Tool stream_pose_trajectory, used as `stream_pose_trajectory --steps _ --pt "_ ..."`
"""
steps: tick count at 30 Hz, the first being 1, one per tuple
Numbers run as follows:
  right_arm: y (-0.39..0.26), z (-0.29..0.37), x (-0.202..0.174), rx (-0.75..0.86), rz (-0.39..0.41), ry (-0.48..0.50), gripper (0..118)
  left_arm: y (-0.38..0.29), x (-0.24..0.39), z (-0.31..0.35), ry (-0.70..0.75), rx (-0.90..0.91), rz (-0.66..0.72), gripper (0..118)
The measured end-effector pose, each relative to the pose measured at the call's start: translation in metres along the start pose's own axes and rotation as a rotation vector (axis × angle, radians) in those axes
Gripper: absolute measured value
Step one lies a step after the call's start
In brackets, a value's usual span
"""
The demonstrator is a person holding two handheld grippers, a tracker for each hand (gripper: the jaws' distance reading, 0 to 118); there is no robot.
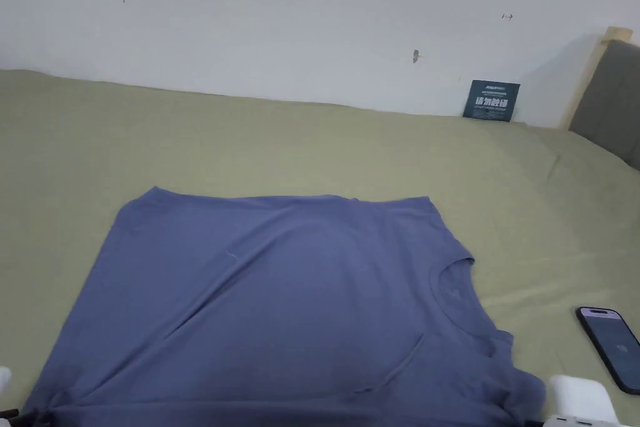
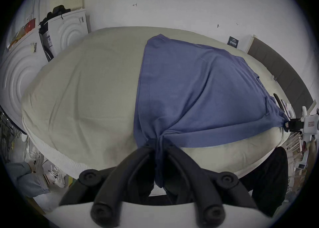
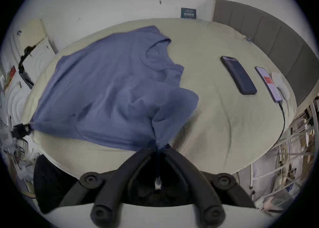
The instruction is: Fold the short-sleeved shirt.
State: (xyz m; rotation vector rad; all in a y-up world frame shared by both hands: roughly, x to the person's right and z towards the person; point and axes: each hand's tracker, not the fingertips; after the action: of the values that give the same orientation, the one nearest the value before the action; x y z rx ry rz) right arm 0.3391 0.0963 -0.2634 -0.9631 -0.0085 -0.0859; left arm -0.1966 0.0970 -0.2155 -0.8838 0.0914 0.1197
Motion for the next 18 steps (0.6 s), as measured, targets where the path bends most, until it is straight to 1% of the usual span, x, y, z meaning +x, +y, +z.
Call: stream_pose_trajectory --steps 1,3,5,8,10,13,15,17,18 --pt "0.002 0.003 -0.001 0.004 0.012 0.005 3 0.001 0.002 0.003 0.000 0.003 -0.001 8" --pt "0.007 0.012 -0.010 0.022 0.066 -0.014 3 0.009 0.003 0.010 0.000 0.019 -0.007 8" --pt "0.018 0.020 -0.012 0.032 0.078 0.001 3 0.020 0.005 0.020 -0.012 0.033 -0.014 8" --pt "0.052 0.027 -0.016 0.060 0.103 0.024 3 0.050 0.004 0.024 -0.013 0.035 -0.031 8" --pt "0.084 0.023 -0.017 0.069 0.134 0.025 3 0.076 0.002 0.018 -0.022 0.039 -0.067 8" --pt "0.138 0.005 -0.025 0.069 0.180 0.032 3 0.121 0.001 0.001 -0.021 0.024 -0.085 8" --pt "0.172 -0.019 -0.032 0.025 0.214 0.033 3 0.151 0.000 -0.021 -0.022 0.007 -0.095 8" --pt "0.199 -0.047 -0.036 -0.016 0.217 0.014 3 0.172 0.001 -0.044 -0.015 -0.048 -0.116 8" --pt "0.210 -0.063 -0.037 -0.058 0.237 0.007 3 0.179 0.001 -0.059 -0.005 -0.078 -0.133 8"
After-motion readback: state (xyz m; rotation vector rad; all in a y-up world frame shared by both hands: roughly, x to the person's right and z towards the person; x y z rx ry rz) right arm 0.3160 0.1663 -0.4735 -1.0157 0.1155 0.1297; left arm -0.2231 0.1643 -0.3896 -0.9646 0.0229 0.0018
